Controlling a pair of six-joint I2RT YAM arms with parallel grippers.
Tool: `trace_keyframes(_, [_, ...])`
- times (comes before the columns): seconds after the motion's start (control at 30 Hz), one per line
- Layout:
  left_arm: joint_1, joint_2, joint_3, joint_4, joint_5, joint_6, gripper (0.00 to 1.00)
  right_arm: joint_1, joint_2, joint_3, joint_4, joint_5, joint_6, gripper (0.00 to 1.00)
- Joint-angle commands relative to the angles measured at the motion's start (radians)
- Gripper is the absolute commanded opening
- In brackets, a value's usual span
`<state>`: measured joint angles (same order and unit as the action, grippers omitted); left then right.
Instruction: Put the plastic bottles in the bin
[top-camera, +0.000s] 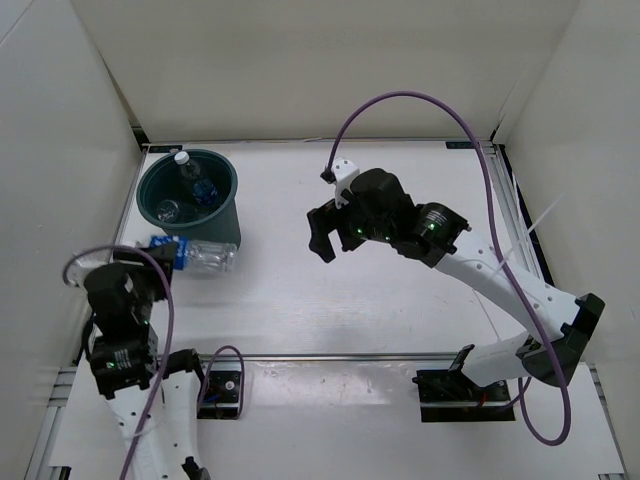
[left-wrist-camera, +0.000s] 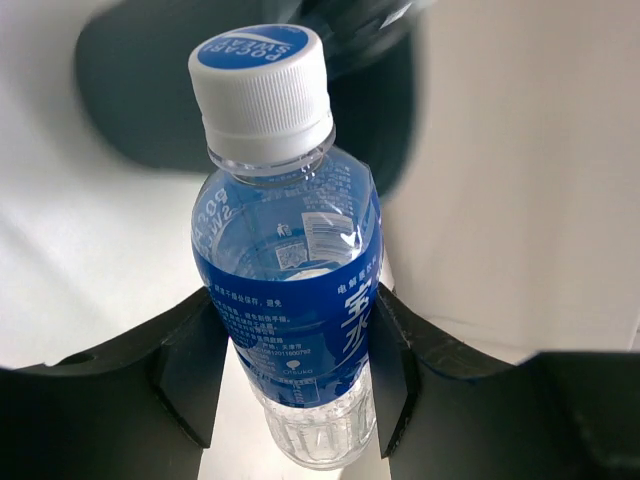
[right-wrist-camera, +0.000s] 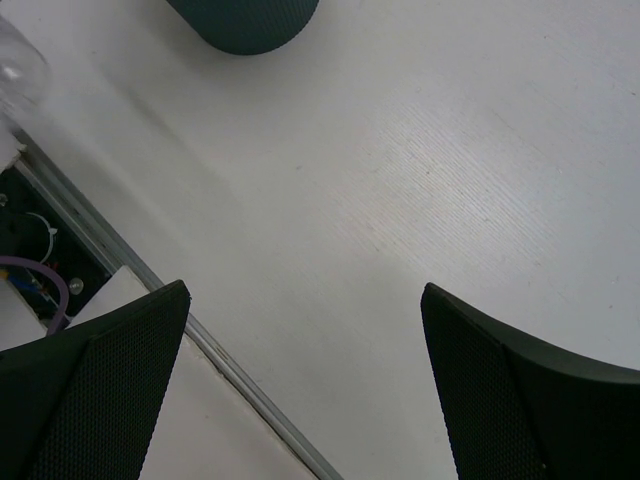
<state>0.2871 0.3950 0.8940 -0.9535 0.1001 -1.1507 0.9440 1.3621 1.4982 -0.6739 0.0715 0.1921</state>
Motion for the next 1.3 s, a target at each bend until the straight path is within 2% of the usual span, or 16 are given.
trace_keyframes(0.0, [0.007,0.154,0.198,-0.009,-0.115,0.152,0.57,-0.004,0.011,0.053,0.043,-0.024,0.013,1.00])
trace_keyframes(0.17, [0.007,0.339,0.312,0.238,-0.218,0.269,0.57,-0.004,0.011,0.053,0.043,-0.024,0.023,1.00])
trace_keyframes(0.2, [0.007,0.425,0.350,0.280,-0.250,0.279,0.59,-0.013,0.020,0.062,0.043,-0.024,0.023,1.00])
trace_keyframes(0.23, [0.007,0.467,0.371,0.280,-0.275,0.295,0.63,-0.013,0.020,0.062,0.043,-0.033,0.023,1.00])
trace_keyframes(0.43, [-0.081,0.665,0.418,0.389,-0.482,0.410,0.68,-0.013,0.029,0.096,0.034,-0.021,0.023,1.00])
trace_keyframes(0.53, [-0.134,0.706,0.418,0.404,-0.542,0.434,0.87,-0.022,0.029,0.096,0.025,-0.021,0.033,1.00])
trace_keyframes(0.6, [-0.190,0.717,0.471,0.404,-0.595,0.447,1.00,-0.022,0.029,0.105,0.001,-0.009,0.046,1.00])
trace_keyframes(0.73, [-0.270,0.717,0.604,0.404,-0.596,0.525,1.00,-0.046,0.052,0.125,-0.055,0.013,0.107,1.00])
trace_keyframes(0.83, [-0.307,0.655,0.637,0.404,-0.596,0.595,1.00,-0.089,0.095,0.161,-0.117,0.013,0.151,1.00])
trace_keyframes(0.93, [-0.316,0.563,0.536,0.404,-0.583,0.623,1.00,-0.140,0.169,0.267,-0.229,-0.004,0.205,1.00])
trace_keyframes(1.0, [-0.316,0.444,0.387,0.375,-0.592,0.623,1.00,-0.172,0.213,0.328,-0.274,-0.013,0.234,1.00])
trace_keyframes(1.13, [-0.316,0.259,0.179,0.245,-0.650,0.623,1.00,-0.192,0.213,0.329,-0.285,-0.013,0.237,1.00])
trace_keyframes(1.27, [-0.316,0.188,0.082,0.167,-0.762,0.637,1.00,-0.202,0.204,0.329,-0.276,0.059,0.216,1.00])
